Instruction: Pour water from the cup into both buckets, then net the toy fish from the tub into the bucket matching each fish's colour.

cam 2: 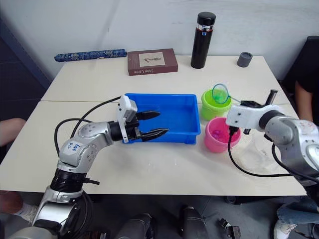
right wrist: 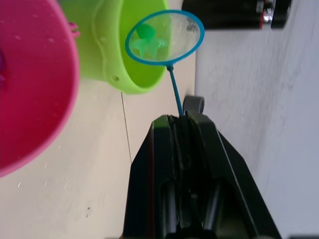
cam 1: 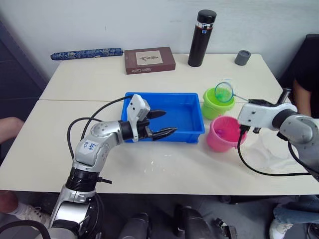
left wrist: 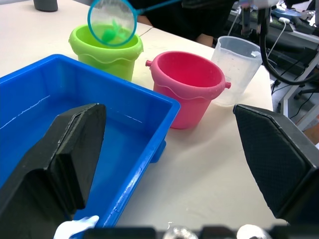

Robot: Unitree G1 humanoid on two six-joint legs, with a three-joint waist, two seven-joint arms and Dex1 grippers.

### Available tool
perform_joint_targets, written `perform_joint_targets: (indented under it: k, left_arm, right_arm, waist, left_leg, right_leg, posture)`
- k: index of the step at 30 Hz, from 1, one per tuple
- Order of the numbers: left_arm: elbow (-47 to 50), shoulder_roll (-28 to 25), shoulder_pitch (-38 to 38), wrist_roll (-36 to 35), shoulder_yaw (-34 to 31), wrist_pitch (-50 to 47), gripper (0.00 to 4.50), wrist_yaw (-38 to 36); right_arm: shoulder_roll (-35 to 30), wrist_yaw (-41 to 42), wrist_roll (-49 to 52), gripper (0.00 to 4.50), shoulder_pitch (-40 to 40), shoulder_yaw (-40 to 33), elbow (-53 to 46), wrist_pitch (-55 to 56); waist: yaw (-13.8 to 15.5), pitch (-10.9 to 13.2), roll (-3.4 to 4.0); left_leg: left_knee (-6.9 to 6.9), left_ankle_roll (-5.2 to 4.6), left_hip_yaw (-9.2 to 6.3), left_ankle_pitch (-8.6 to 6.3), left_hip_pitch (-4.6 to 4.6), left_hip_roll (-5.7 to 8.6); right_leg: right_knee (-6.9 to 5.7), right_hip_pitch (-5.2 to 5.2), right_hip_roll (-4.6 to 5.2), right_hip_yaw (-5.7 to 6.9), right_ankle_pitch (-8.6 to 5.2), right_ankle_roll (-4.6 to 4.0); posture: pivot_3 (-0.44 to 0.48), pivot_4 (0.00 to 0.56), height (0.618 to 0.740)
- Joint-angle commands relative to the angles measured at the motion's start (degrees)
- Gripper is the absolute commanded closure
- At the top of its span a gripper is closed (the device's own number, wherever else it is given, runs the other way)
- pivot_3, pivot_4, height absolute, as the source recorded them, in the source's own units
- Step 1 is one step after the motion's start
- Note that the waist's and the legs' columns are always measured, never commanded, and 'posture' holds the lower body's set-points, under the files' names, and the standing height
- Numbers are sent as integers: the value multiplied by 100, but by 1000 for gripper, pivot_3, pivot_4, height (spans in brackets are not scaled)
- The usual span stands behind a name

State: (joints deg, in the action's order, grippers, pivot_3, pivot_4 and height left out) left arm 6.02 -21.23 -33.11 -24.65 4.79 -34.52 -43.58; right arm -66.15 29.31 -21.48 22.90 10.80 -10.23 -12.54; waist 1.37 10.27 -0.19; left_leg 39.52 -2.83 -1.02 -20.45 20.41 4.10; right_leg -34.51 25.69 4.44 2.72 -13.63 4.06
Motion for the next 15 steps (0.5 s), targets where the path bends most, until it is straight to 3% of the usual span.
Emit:
perform_joint_targets:
  k: [1,13,15]
  left_arm:
    - [101,-36,-66,-14,-53,106,101,-43]
    - [-7,-30,-98,39,-35,252,101,-94]
    - [-13,-36,-88,50,-28,278,101,-102]
  right_arm:
    - [-59,-72,-283,4500,164,-300,198,342]
    - [-77,492,-354,4500,226,-433,535,1155]
    - [14,274,-512,4500,285,-555,609,1115]
  waist:
    - [2,0,0]
    - [0,0,0]
    - [0,0,0]
  left_leg:
    - [0,0,-1,0,0,0]
    - [3,3,-1,1,-1,-1]
    - [3,3,-2,1,-1,-1]
  right_leg:
    - [0,-1,0,1,0,0]
    - [1,-2,-1,1,0,0]
    - [1,-2,-1,2,0,0]
  posture:
    - [0,150,740]
    - [0,150,740]
    - [0,150,740]
